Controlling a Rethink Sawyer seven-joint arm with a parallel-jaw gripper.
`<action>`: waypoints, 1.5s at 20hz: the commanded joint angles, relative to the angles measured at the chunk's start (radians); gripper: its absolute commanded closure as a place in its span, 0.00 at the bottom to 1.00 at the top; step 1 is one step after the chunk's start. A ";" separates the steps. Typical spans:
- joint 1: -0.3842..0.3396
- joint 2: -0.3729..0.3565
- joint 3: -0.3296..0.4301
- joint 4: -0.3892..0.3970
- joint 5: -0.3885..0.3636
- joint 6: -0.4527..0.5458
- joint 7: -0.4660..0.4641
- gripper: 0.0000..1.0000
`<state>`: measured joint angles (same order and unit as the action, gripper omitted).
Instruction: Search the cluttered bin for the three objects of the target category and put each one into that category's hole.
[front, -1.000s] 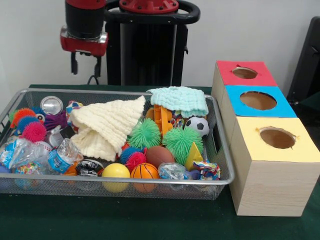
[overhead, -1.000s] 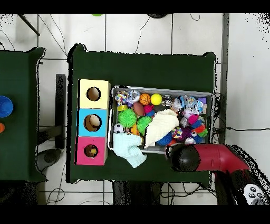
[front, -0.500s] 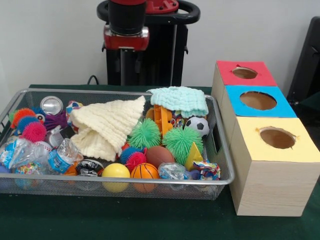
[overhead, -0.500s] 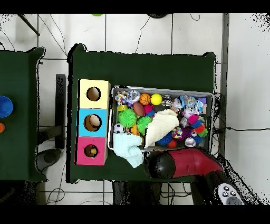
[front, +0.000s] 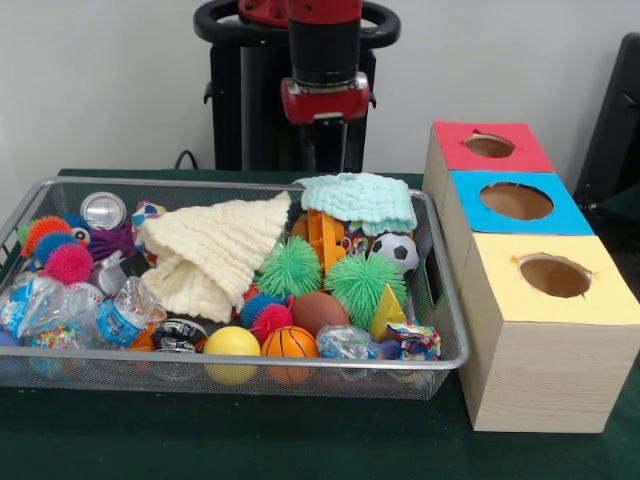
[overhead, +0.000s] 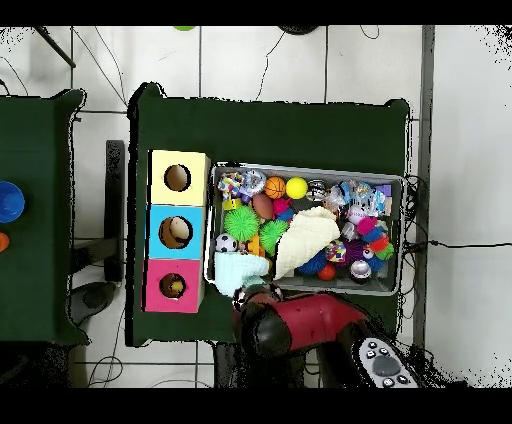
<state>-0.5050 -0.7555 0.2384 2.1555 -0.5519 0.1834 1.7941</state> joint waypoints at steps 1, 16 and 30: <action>0.062 0.201 -0.099 0.021 0.062 -0.274 0.287 0.00; 0.149 0.409 -0.203 -0.070 0.188 -0.504 0.195 0.00; 0.046 0.590 -0.155 -0.229 0.037 -0.824 0.152 0.00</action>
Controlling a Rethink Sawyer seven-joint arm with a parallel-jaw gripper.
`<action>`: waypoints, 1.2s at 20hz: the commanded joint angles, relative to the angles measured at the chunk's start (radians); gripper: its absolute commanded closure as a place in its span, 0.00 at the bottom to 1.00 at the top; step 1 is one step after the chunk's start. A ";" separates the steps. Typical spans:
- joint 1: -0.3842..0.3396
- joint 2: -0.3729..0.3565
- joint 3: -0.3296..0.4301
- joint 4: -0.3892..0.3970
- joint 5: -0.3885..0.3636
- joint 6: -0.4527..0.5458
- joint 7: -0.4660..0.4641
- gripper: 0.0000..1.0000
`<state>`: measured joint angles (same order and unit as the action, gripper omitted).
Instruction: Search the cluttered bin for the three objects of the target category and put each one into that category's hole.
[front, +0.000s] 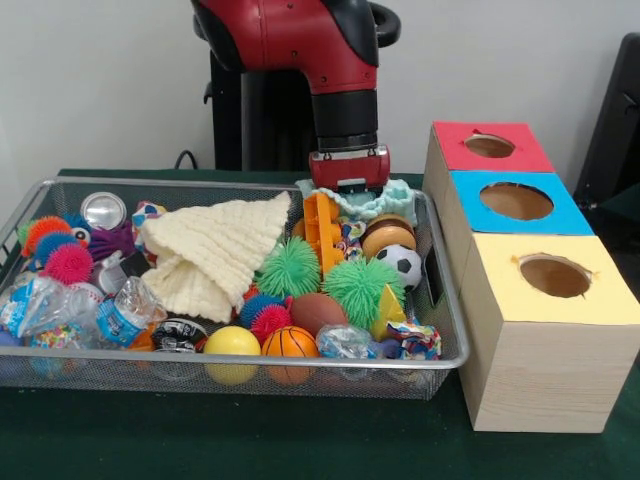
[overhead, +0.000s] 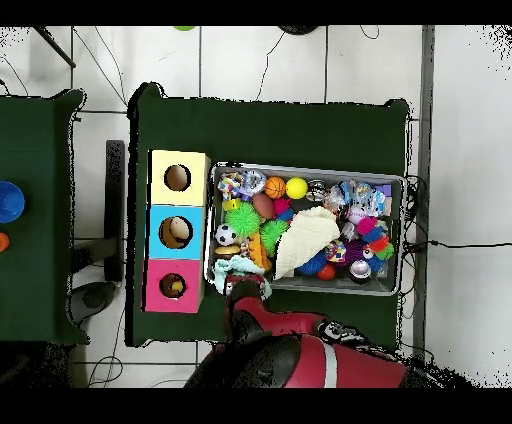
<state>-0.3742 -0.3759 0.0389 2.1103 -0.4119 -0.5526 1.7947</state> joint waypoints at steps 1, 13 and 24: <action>-0.096 0.205 0.054 -0.192 -0.115 -0.073 0.149 0.00; -0.128 0.000 0.171 -0.112 -0.192 0.058 0.148 0.00; -0.049 -0.064 0.136 -0.107 -0.157 -0.202 0.134 0.00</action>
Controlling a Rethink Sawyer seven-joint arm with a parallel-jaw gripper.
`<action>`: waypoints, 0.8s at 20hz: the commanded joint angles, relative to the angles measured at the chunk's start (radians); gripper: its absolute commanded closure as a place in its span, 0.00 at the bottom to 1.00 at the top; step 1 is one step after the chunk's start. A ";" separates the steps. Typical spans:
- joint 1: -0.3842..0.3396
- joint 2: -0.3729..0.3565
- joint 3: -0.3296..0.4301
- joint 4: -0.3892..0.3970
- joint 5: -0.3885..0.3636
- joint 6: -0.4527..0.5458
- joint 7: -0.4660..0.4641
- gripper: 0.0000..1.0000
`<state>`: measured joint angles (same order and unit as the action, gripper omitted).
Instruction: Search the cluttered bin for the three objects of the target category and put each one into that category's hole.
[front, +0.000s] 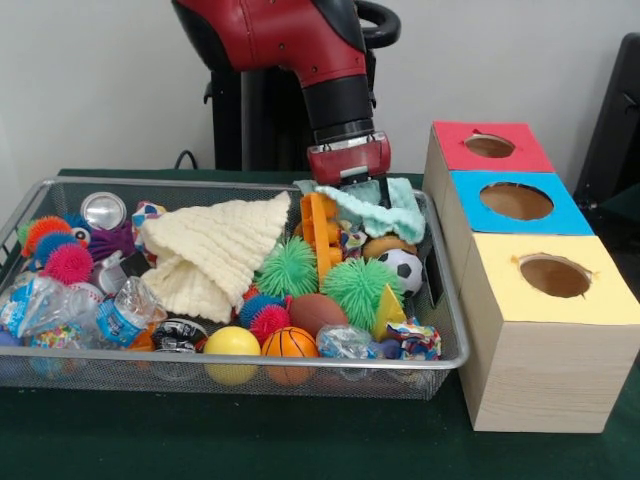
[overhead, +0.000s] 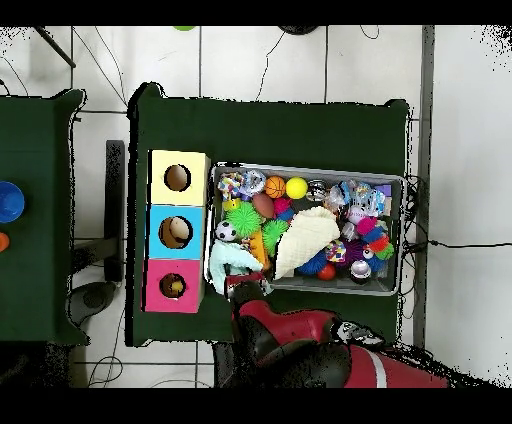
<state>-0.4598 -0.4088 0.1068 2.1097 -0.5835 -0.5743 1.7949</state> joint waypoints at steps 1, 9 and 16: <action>0.039 -0.026 0.068 -0.113 0.013 -0.186 0.135 0.00; 0.073 0.024 0.068 -0.183 0.025 -0.288 0.116 0.00; 0.117 -0.025 0.046 -0.155 0.063 -0.304 0.115 0.00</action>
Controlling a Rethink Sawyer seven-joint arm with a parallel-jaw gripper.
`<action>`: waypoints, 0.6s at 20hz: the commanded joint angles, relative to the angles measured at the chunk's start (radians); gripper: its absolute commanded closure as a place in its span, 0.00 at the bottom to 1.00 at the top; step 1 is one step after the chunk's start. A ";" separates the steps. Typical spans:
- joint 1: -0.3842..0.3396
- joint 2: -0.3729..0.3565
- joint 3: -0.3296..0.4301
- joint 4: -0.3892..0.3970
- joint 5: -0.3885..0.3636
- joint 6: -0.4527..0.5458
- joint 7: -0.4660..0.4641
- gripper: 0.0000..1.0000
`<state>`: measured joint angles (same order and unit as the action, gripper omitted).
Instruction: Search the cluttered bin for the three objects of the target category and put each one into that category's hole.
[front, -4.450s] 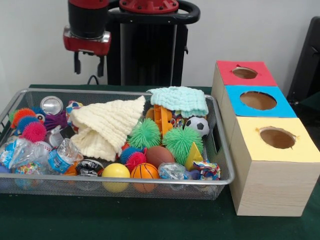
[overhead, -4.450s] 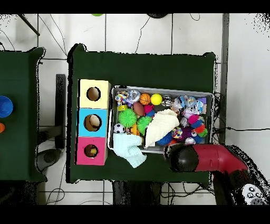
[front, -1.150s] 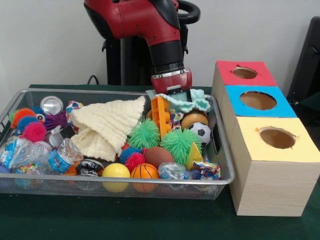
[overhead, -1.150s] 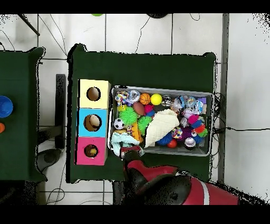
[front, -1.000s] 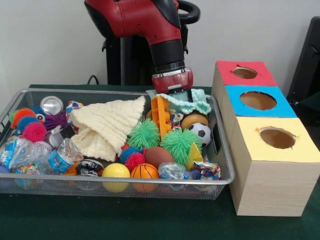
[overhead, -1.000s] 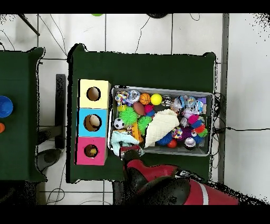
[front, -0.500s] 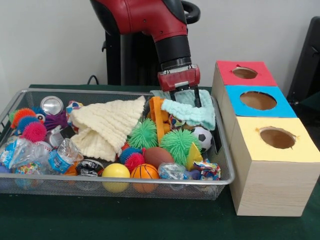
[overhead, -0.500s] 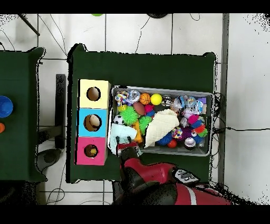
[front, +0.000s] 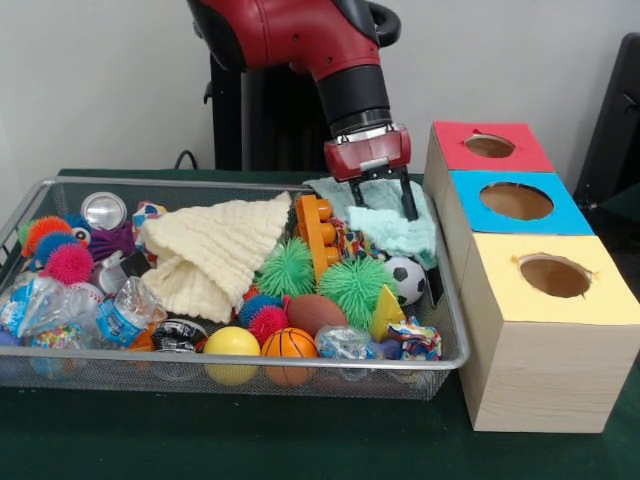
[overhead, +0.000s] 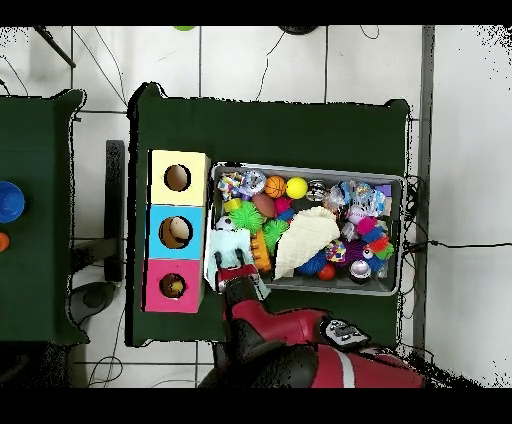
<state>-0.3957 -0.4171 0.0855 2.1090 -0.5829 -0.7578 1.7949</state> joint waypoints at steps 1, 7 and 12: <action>0.060 -0.025 0.063 -0.150 0.068 -0.132 0.113 0.00; 0.094 -0.042 0.071 -0.188 0.068 -0.128 0.117 0.00; 0.094 -0.052 0.089 -0.224 0.038 -0.063 0.136 0.00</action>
<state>-0.3203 -0.4470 0.0794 2.0743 -0.5688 -0.8065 1.7949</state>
